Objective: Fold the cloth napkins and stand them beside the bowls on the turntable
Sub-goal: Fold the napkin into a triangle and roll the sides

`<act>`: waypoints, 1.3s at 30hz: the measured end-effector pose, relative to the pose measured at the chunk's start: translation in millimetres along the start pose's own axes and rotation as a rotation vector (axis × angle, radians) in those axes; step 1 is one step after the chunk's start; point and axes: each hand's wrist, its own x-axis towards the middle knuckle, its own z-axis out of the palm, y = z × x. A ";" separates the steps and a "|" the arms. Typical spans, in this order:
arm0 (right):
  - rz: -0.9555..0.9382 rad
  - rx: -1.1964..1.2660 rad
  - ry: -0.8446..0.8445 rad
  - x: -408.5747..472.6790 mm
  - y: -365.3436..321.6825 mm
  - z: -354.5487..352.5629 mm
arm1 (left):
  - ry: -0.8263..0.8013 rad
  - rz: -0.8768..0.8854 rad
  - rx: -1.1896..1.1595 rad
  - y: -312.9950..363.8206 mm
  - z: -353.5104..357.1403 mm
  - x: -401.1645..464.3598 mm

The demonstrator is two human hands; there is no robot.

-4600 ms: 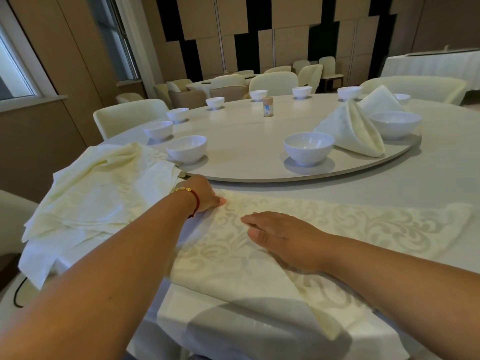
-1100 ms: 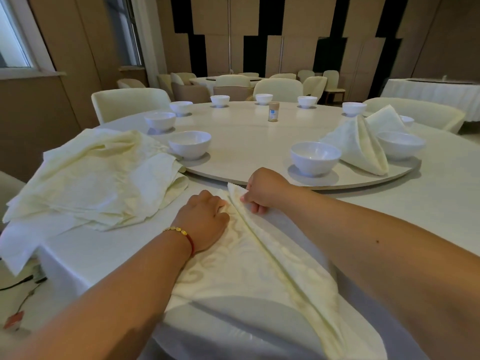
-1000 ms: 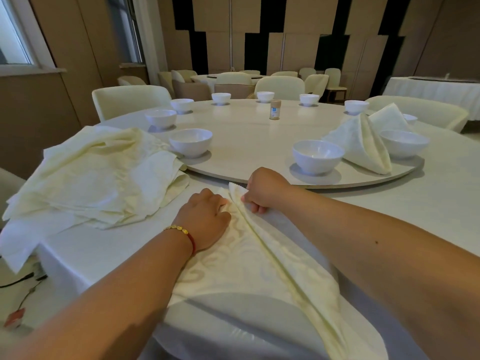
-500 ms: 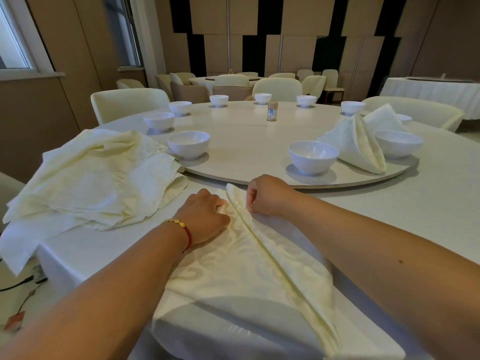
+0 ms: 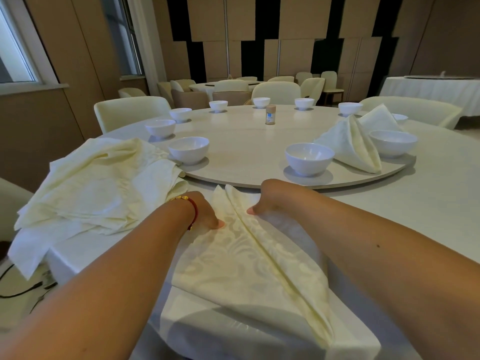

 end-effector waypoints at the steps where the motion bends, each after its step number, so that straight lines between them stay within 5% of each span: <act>1: 0.009 0.009 -0.011 0.6 -0.2 -1.1 | -0.001 0.002 -0.003 -0.2 -0.6 -1.3; 7: 0.023 0.050 0.045 10.5 -0.8 9.7 | 0.108 -0.001 -0.252 -10.1 18.1 8.8; 13: -0.023 0.395 0.284 0.3 17.3 -2.7 | 0.403 0.212 -0.291 -7.7 17.8 1.7; 24: -0.201 0.536 0.776 -96.5 25.6 -164.9 | 1.055 0.547 -0.278 23.5 -141.8 -81.5; 36: -0.233 0.414 0.248 -179.5 58.6 -24.0 | 0.348 0.545 -0.344 -8.7 14.4 -118.1; 39: -0.228 0.199 0.164 -184.6 64.3 8.4 | 0.240 0.545 -0.254 -14.9 48.8 -120.5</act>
